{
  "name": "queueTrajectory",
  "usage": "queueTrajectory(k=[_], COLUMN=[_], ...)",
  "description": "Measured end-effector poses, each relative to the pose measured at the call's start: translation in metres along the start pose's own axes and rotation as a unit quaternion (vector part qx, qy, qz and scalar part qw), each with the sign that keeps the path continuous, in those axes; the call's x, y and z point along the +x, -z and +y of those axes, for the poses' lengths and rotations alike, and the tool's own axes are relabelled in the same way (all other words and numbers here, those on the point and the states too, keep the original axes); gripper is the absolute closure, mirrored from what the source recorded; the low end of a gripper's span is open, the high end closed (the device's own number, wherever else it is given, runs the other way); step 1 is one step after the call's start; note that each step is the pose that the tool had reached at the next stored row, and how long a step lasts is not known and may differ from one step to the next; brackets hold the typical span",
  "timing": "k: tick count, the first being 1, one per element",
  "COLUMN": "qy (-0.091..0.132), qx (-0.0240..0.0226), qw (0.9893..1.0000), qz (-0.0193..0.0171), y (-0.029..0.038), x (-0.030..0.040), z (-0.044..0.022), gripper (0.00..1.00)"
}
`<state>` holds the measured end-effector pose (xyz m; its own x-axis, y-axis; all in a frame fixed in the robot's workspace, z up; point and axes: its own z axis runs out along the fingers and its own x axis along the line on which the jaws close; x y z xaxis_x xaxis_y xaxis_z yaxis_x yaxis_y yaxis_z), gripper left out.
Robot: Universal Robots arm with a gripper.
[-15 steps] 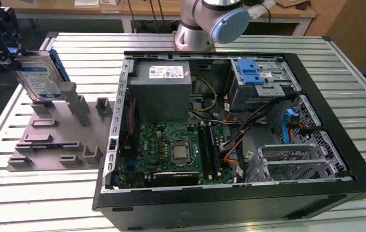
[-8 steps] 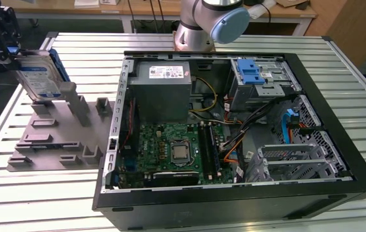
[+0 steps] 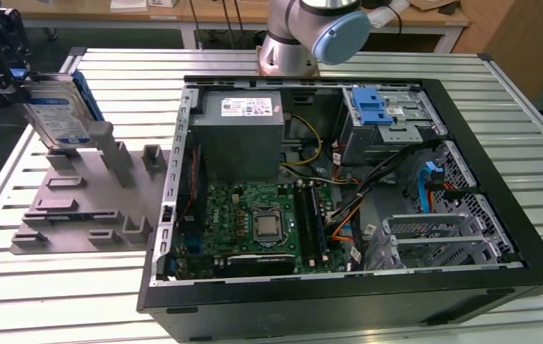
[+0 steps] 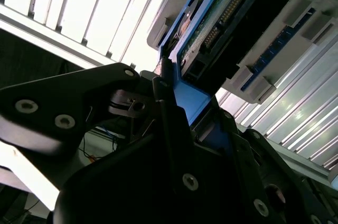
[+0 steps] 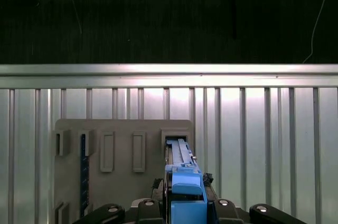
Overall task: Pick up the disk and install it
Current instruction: 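Pick up the disk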
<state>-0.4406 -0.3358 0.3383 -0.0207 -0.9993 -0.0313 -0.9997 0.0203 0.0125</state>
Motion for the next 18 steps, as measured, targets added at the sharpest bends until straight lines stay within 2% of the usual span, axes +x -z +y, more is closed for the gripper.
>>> queueTrajectory(k=[14, 16, 18], qy=[0.000, 0.000, 0.000], qx=[0.0000, 0.0000, 0.0000], qw=[1.0000, 1.0000, 1.0000], qz=[0.0002, 0.0003, 0.0003], y=[0.0029, 0.0064, 0.0066], x=[-0.0001, -0.0002, -0.0002], z=[0.0001, 0.0001, 0.0001], gripper=[0.63, 0.63, 0.63])
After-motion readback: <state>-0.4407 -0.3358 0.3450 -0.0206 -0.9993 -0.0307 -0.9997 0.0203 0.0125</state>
